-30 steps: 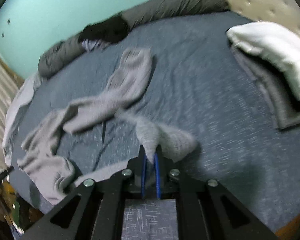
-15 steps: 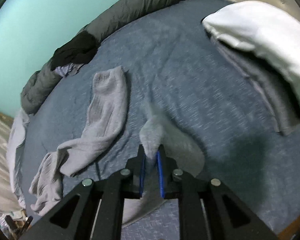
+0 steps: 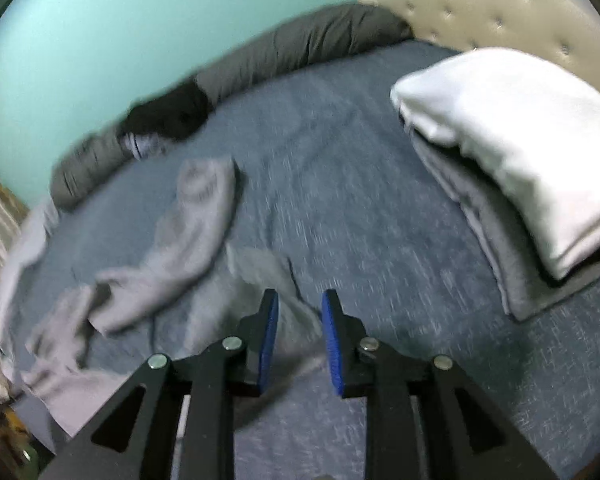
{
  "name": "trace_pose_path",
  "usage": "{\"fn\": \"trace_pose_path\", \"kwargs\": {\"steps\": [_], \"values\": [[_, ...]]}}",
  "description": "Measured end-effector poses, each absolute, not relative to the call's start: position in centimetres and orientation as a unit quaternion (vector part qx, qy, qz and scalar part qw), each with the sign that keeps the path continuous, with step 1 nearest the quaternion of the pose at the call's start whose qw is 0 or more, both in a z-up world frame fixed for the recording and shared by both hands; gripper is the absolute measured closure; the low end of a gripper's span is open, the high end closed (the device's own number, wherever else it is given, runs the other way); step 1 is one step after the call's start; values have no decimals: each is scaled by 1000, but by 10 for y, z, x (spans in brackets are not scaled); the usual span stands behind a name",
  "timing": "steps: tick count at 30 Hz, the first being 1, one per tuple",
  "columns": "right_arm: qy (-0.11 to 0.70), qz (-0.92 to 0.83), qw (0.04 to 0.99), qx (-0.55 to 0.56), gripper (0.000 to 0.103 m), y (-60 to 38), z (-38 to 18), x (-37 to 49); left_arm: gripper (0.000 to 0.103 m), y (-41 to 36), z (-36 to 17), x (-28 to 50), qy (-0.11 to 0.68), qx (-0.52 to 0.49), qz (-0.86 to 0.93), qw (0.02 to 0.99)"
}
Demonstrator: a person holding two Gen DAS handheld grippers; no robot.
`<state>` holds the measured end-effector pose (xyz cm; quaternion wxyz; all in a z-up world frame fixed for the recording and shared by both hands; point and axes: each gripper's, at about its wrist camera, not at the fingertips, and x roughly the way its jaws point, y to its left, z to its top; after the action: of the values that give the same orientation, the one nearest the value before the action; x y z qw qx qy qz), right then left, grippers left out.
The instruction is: Fold clothes
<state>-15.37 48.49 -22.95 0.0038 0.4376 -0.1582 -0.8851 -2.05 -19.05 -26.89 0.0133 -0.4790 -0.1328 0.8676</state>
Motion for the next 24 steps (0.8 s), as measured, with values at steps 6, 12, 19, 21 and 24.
{"fn": "trace_pose_path", "kwargs": {"steps": [6, 12, 19, 21, 24], "values": [[-182, -861, 27, 474, 64, 469, -268, -183, 55, -177, -270, -26, -126, -483, 866, 20], [-127, -838, 74, 526, 55, 424, -301, -202, 52, -170, -272, -30, -118, -486, 865, 24], [-98, -840, 79, 527, 54, 410, -309, -199, 51, -163, -278, -35, -114, -491, 863, 34], [-125, -853, 52, 504, 54, 425, -301, -201, 51, -161, -279, -37, -115, -491, 863, 36], [-140, -852, 20, 504, 52, 440, -303, -212, 51, -162, -279, -39, -116, -491, 863, 36]]}}
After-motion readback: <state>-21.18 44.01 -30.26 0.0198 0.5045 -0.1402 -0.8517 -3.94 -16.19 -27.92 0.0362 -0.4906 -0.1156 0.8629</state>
